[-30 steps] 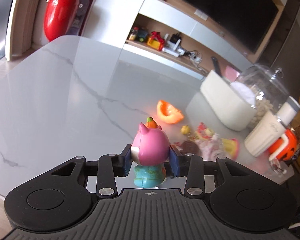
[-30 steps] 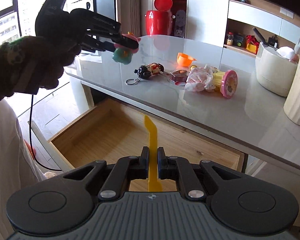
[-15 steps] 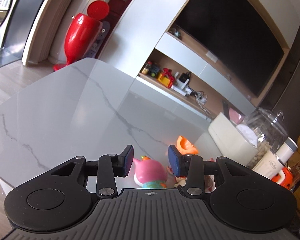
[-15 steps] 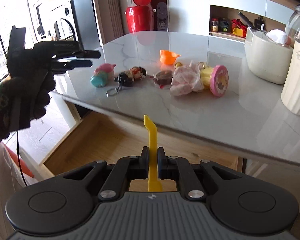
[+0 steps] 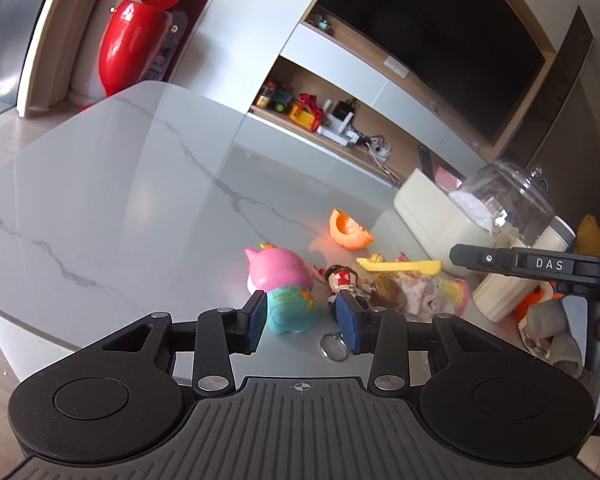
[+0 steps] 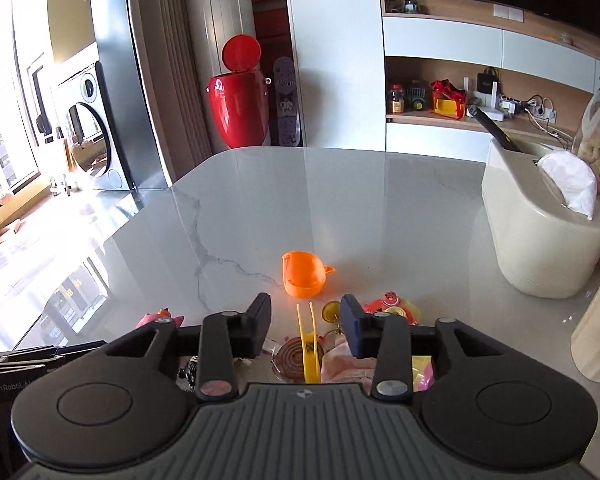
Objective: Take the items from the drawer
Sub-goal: 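Set the pink figure on the counter with the left tool while the right tool places the yellow stick, then reach into the drawer and grasp the orange cup toy with the left tool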
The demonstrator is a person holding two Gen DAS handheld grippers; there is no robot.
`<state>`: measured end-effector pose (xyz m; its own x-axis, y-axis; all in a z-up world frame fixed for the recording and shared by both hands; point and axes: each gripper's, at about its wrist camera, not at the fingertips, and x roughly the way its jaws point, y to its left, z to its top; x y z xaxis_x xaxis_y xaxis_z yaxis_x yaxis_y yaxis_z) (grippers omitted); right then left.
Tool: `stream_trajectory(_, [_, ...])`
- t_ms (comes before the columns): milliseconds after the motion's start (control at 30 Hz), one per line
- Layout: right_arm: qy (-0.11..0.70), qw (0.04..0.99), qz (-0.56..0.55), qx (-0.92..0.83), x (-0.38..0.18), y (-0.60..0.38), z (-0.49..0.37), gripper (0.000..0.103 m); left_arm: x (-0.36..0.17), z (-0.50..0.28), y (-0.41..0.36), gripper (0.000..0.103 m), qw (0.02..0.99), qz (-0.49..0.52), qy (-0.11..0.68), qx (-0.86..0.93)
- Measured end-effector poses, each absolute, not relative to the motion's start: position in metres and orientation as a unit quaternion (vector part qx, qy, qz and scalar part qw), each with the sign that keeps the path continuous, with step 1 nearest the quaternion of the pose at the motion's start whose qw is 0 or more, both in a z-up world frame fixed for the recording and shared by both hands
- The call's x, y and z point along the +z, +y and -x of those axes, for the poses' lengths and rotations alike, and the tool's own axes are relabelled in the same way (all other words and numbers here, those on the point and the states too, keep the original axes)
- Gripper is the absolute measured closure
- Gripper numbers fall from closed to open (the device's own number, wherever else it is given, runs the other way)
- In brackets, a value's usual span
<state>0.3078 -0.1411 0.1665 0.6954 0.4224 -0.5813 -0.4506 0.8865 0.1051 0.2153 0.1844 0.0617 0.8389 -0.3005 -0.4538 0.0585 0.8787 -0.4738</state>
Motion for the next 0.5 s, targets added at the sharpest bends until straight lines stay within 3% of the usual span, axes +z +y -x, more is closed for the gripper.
stream_trajectory(200, [0.343, 0.908, 0.05, 0.234, 0.148, -0.189, -0.251, 0.05, 0.067, -0.216, 0.157, 0.065, 0.93, 0.172, 0.279, -0.165])
stream_trajectory(333, [0.364, 0.905, 0.048, 0.215, 0.139, -0.242, -0.212, 0.041, 0.064, -0.217, 0.108, 0.067, 0.888, 0.114, 0.332, -0.296])
stream_trajectory(500, [0.375, 0.913, 0.038, 0.155, 0.125, -0.309, -0.178, 0.032, 0.049, -0.212, 0.013, 0.066, 0.839, -0.042, 0.412, -0.354])
